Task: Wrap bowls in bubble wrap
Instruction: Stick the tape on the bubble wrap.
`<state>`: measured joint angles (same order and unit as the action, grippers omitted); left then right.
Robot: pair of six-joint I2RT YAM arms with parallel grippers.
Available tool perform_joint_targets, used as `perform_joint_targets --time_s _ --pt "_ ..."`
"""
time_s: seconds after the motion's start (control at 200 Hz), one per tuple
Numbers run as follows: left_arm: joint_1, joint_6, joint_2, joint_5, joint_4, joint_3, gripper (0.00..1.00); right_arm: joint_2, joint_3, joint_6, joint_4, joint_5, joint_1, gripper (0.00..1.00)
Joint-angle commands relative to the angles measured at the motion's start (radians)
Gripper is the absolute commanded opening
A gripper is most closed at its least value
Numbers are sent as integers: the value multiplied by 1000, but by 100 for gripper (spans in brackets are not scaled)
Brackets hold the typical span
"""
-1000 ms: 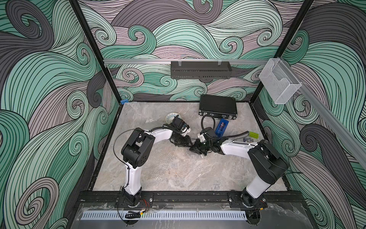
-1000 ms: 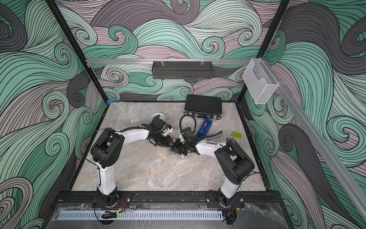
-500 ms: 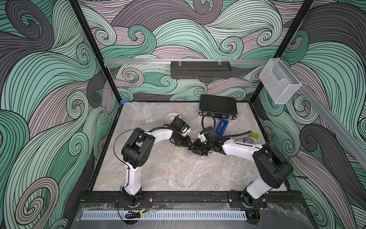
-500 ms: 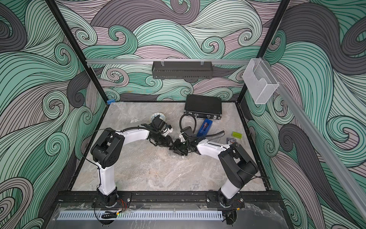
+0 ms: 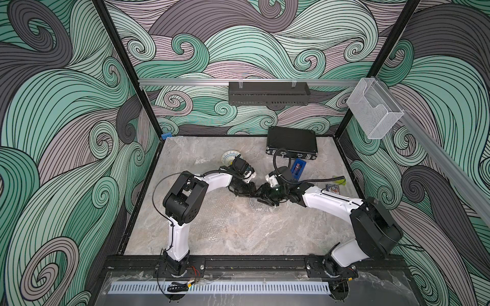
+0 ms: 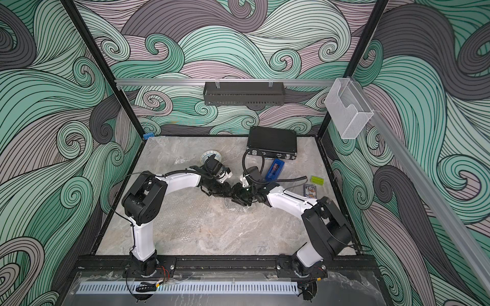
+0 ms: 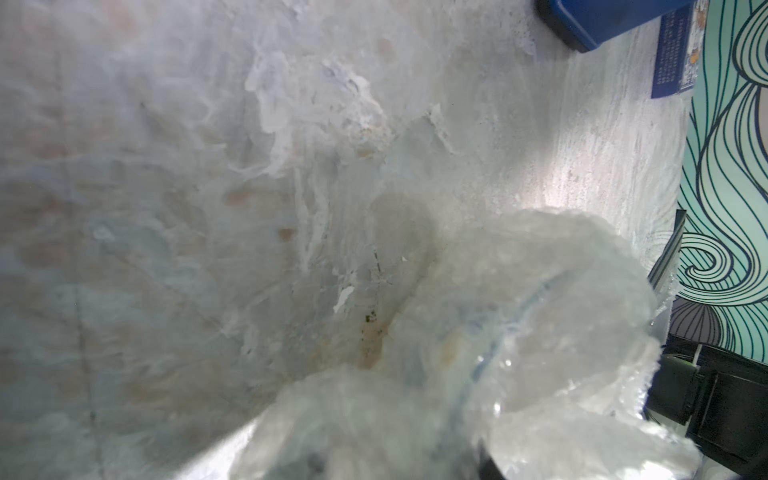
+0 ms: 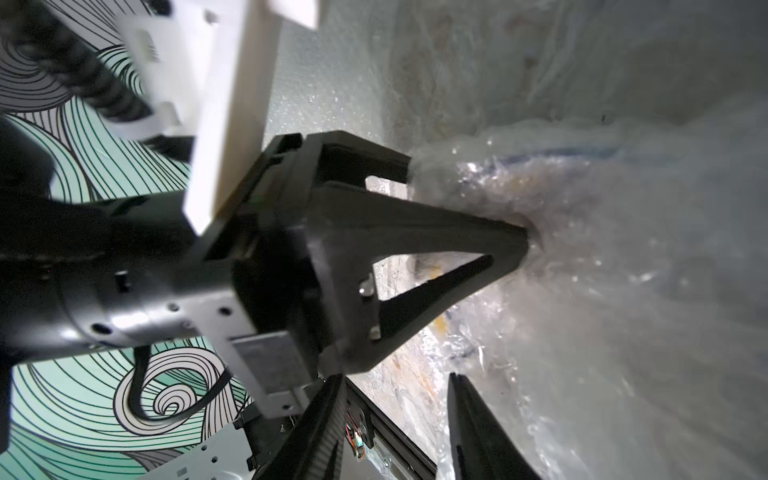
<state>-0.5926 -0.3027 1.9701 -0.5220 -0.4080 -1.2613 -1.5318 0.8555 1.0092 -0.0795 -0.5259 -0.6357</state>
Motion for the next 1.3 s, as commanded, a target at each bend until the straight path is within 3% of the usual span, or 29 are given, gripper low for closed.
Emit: perform_joint_targets --time_s 0.0,0.245,0.575,1.086,1.296 --pt "-16 14 2 20 -58 -12 38 30 17 -23 -32 -11 -2 45" --pt "-18 13 -8 24 -56 -9 38 92 14 -90 -91 15 8 41" --pt "-21 9 -31 28 -42 7 37 -58 101 -176 -111 47 51 9" --pt "-22 14 -33 30 -46 10 37 -258 164 -284 -107 140 110 3" --pt "-23 15 -36 30 -48 12 36 -182 156 -320 -128 135 110 4"
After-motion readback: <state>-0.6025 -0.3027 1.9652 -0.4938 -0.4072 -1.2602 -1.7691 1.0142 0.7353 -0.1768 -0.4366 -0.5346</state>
